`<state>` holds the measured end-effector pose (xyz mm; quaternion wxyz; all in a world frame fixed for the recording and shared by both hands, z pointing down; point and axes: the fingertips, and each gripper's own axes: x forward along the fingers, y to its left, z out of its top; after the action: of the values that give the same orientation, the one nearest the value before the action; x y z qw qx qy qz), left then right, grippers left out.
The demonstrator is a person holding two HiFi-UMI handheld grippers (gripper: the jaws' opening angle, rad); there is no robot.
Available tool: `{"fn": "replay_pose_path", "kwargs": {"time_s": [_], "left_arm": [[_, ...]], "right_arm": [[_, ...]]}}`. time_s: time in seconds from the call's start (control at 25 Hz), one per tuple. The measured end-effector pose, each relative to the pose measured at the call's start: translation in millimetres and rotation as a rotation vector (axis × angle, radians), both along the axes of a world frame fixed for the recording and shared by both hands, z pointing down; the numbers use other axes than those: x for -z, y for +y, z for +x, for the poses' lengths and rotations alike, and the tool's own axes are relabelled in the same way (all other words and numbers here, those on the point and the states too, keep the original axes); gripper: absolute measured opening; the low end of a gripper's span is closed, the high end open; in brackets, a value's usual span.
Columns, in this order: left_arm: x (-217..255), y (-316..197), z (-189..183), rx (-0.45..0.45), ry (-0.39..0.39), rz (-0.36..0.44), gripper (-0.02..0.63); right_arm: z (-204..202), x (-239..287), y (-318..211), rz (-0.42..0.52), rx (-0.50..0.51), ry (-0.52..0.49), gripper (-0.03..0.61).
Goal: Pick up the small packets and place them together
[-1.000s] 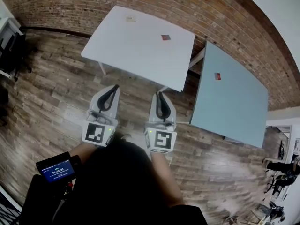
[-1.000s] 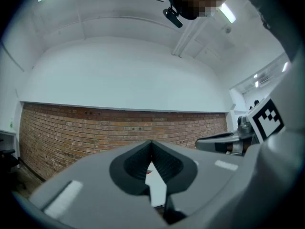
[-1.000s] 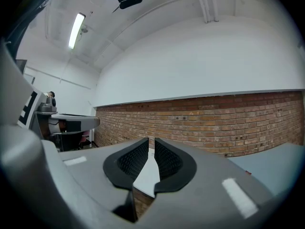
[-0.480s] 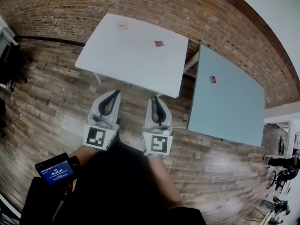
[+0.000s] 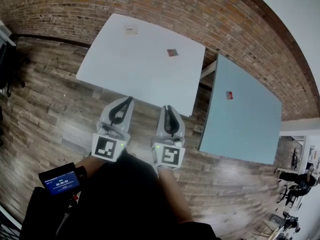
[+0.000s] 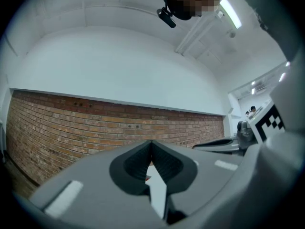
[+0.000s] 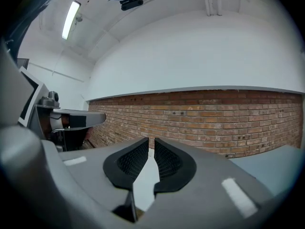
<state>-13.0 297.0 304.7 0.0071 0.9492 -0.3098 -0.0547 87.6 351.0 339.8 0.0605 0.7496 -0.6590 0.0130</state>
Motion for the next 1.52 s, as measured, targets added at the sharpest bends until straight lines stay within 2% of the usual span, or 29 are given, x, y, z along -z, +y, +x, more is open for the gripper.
{"fn": "replay_pose_path", "kwargs": {"time_s": [0.32,0.52,0.72,1.16,1.52], "left_arm": [[-14.5,-84.5,4.9,0.031,-0.027,-0.051,0.0],[-13.1,-98.8,5.1,0.03,-0.027,-0.06,0.0],[-22.8,-151.5,-0.6,0.043,-0.03,-0.148,0.0],[-27.0,-220.5,0.2,0.009,-0.011,-0.152,0.0],[-34.2,-237.5,5.6,-0.031,-0.016,-0.151,0.0]], "right_arm": [[22.0,-13.8,-75.0,-0.084,-0.02,-0.02,0.031],[32.3,-8.8,-88.9,-0.083,-0.066,-0.039,0.049],[32.0,-13.3,-136.3,-0.107,-0.064,-0.043,0.049],[26.1,-21.1,-203.9,-0.146,-0.069,-0.03,0.049],[24.9,-26.4,-230.9,-0.174,-0.079,-0.018,0.049]]}}
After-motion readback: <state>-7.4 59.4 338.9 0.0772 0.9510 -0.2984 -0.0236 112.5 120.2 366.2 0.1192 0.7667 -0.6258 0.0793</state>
